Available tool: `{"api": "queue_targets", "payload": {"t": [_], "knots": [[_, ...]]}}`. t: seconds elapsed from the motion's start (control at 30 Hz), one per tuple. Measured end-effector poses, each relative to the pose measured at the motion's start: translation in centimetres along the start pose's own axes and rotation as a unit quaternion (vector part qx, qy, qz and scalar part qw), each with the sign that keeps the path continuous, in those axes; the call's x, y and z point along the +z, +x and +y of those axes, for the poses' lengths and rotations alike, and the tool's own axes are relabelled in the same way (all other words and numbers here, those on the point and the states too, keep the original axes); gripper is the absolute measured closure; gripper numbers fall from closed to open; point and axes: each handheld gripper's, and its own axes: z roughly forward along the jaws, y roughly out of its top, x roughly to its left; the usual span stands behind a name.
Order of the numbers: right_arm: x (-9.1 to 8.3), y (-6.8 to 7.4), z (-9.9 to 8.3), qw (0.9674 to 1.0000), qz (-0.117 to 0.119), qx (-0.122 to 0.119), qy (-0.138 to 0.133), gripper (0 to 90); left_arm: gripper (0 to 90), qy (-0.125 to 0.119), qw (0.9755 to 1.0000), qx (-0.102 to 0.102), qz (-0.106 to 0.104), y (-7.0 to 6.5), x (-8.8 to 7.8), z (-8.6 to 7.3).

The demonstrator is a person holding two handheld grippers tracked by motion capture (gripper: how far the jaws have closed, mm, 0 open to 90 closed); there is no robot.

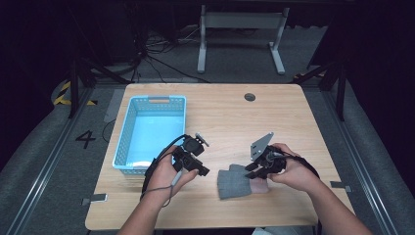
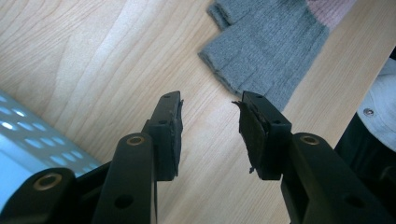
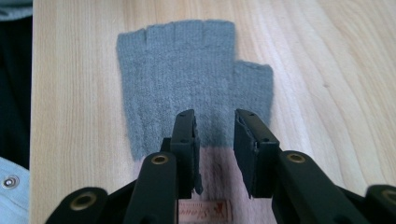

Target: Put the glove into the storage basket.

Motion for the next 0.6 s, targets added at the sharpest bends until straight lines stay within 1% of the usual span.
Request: {"api": "queue_targets", "payload": {"t": [0.03, 0.07, 0.1, 0.17, 0.2, 0.27, 0.3, 0.33, 0.37, 0.4, 0.47, 0.5, 0.53, 0.57, 0.6], "knots": [[0.0, 0.0, 0.0, 1.0, 0.0, 0.0, 0.0, 69.5, 59.8, 0.0, 1.0, 0.0, 0.0, 0.0, 0.0, 0.0], [-0.5, 0.1, -0.4, 0.9997, -0.007, 0.017, -0.014, 69.2, 59.7, -0.001, 1.0, 0.005, -0.002, -0.2, 0.1, 0.2], [-0.5, 0.1, -0.4, 0.9997, -0.007, 0.017, -0.014, 69.2, 59.7, -0.001, 1.0, 0.005, -0.002, -0.2, 0.1, 0.2], [-1.1, 0.1, -0.7, 0.9985, -0.018, 0.04, -0.035, 67.9, 59.7, -0.001, 1.0, 0.008, -0.002, -0.4, 0.3, 0.4], [-1.7, 0.1, -1.1, 0.9957, -0.026, 0.066, -0.061, 66.3, 59.3, 0.001, 0.9999, 0.012, -0.003, -0.7, 0.6, 0.6], [-2.2, 0.0, -1.4, 0.9921, -0.037, 0.091, -0.079, 64.3, 59.2, 0.002, 0.9998, 0.019, -0.003, -1.0, 0.7, 0.8], [-2.2, 0.0, -1.4, 0.9921, -0.037, 0.091, -0.079, 64.3, 59.3, 0.002, 0.9998, 0.019, -0.003, -1.0, 0.7, 0.8], [-2.5, 0.0, -1.7, 0.9882, -0.046, 0.117, -0.088, 63.2, 59.4, 0.0, 0.9997, 0.025, -0.004, -1.2, 0.9, 1.0], [-2.6, 0.0, -1.8, 0.9864, -0.054, 0.127, -0.089, 62.0, 59.5, 0.0, 0.9997, 0.025, -0.004, -1.2, 0.9, 1.0], [-2.6, 0.0, -1.8, 0.9864, -0.054, 0.127, -0.089, 62.0, 59.5, 0.0, 0.9997, 0.026, -0.004, -1.4, 0.9, 1.1], [-2.7, 0.0, -2.0, 0.982, -0.064, 0.151, -0.094, 61.4, 59.6, -0.001, 0.9995, 0.033, -0.003, -1.7, 1.1, 1.3], [-2.9, 0.0, -2.3, 0.9785, -0.072, 0.167, -0.098, 61.2, 59.9, -0.002, 0.999, 0.044, -0.004, -2.0, 1.2, 1.5], [-2.9, 0.0, -2.3, 0.9785, -0.072, 0.167, -0.098, 61.2, 60.0, -0.002, 0.999, 0.044, -0.004, -2.0, 1.2, 1.5], [-3.0, -0.1, -2.5, 0.9764, -0.077, 0.177, -0.097, 60.5, 60.0, -0.003, 0.999, 0.045, -0.005, -2.2, 1.3, 1.7], [-3.3, -0.2, -2.9, 0.9721, -0.082, 0.196, -0.1, 59.4, 60.2, -0.003, 0.9983, 0.058, -0.007, -2.6, 1.5, 2.0]]}}
